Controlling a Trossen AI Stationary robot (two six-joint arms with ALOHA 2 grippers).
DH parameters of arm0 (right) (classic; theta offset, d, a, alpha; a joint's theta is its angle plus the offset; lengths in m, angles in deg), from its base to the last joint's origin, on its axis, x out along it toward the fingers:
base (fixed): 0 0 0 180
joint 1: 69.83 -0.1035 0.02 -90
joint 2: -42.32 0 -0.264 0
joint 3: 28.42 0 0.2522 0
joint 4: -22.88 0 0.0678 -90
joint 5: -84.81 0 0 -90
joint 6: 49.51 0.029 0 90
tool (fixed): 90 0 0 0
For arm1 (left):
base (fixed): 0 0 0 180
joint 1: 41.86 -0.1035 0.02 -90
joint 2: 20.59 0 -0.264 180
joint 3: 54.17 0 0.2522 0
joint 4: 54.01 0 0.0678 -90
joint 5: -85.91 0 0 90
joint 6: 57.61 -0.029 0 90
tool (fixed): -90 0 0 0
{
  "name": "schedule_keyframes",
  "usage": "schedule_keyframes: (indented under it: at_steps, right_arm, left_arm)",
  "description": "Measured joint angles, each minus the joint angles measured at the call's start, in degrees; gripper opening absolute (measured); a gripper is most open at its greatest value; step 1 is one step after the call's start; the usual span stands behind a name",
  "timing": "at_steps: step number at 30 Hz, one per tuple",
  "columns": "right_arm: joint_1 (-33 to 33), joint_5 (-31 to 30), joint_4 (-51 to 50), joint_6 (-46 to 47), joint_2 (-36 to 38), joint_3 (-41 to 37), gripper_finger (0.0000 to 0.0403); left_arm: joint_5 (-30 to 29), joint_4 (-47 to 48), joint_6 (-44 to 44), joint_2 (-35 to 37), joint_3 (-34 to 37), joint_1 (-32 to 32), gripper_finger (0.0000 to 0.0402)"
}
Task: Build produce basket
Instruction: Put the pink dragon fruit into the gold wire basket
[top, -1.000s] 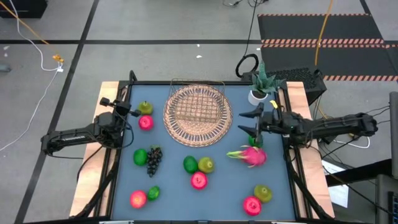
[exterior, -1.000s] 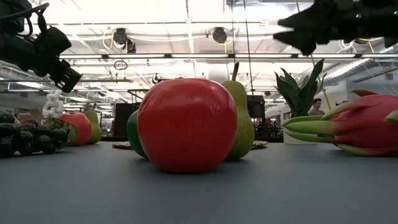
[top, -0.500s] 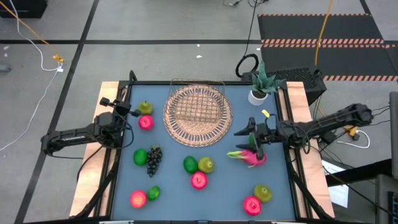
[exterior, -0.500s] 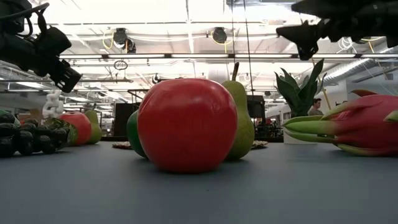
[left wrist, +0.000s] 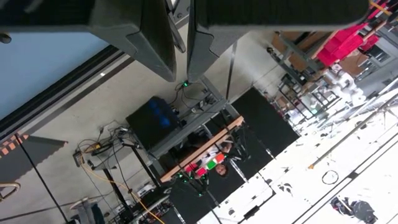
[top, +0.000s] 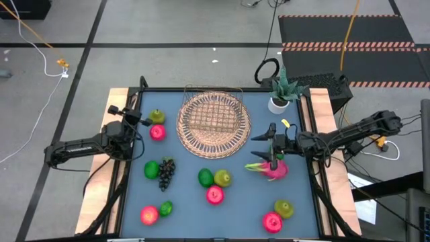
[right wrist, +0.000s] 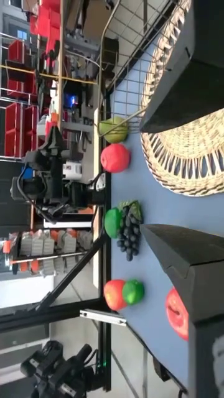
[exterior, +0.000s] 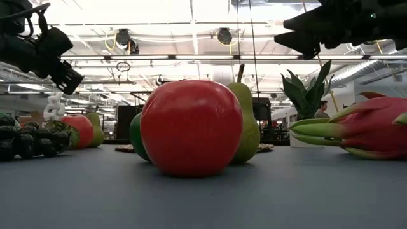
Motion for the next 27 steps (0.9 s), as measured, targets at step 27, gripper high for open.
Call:
schedule_keyframes:
  at_steps: [27]
  right_arm:
    - [-0.1,0.4,-3.5,1.6,0.0,0.0,0.0249]
  left_arm:
    - [0.0,-6.1,-0.2,0.0,0.0,-1.0,0.0044]
